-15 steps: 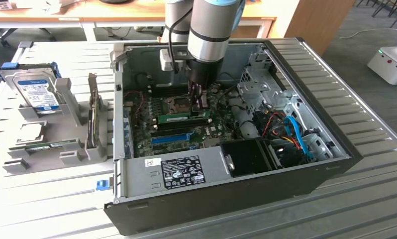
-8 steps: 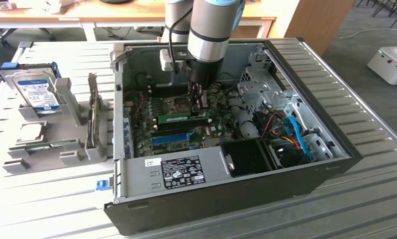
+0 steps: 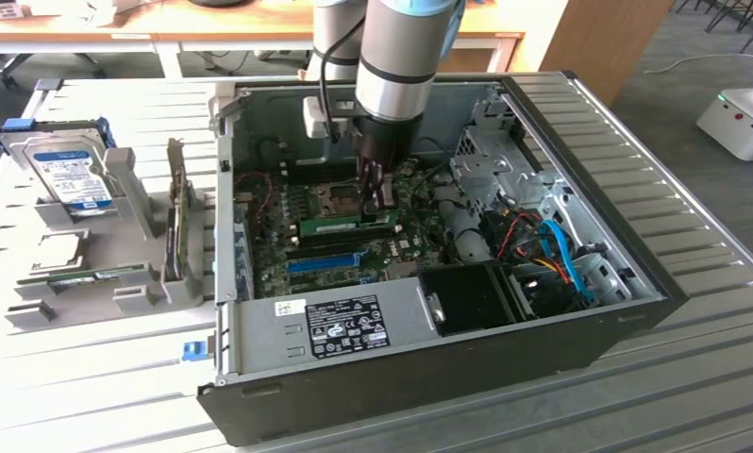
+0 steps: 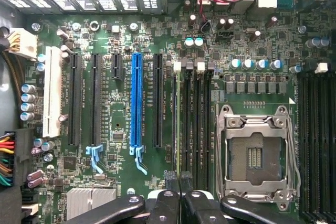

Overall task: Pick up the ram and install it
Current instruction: 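Insert the ram into the slot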

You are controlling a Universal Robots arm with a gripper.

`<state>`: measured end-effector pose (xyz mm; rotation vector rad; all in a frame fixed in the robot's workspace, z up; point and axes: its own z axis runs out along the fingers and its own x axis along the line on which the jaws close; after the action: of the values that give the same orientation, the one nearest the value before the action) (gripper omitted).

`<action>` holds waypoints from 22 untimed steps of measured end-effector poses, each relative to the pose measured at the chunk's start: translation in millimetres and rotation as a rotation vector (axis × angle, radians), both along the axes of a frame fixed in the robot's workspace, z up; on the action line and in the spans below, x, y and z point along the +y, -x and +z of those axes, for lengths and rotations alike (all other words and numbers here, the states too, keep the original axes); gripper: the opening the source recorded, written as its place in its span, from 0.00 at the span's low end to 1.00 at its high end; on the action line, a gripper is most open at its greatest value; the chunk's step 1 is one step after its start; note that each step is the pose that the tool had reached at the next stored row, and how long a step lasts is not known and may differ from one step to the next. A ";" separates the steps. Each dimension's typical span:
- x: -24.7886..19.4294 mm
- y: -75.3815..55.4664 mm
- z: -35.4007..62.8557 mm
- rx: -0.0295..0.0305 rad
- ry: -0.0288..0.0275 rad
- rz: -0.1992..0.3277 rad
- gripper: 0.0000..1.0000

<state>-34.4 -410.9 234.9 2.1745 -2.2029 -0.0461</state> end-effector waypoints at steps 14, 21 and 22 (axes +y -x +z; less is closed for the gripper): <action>0.0 1.6 -3.0 -0.0001 -0.0001 0.000 0.12; 0.0 1.7 -4.2 0.0000 0.0001 0.000 0.12; 0.0 1.7 -4.4 0.0001 0.0001 0.000 0.12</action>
<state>-36.0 -410.9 230.5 2.1744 -2.2029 -0.0460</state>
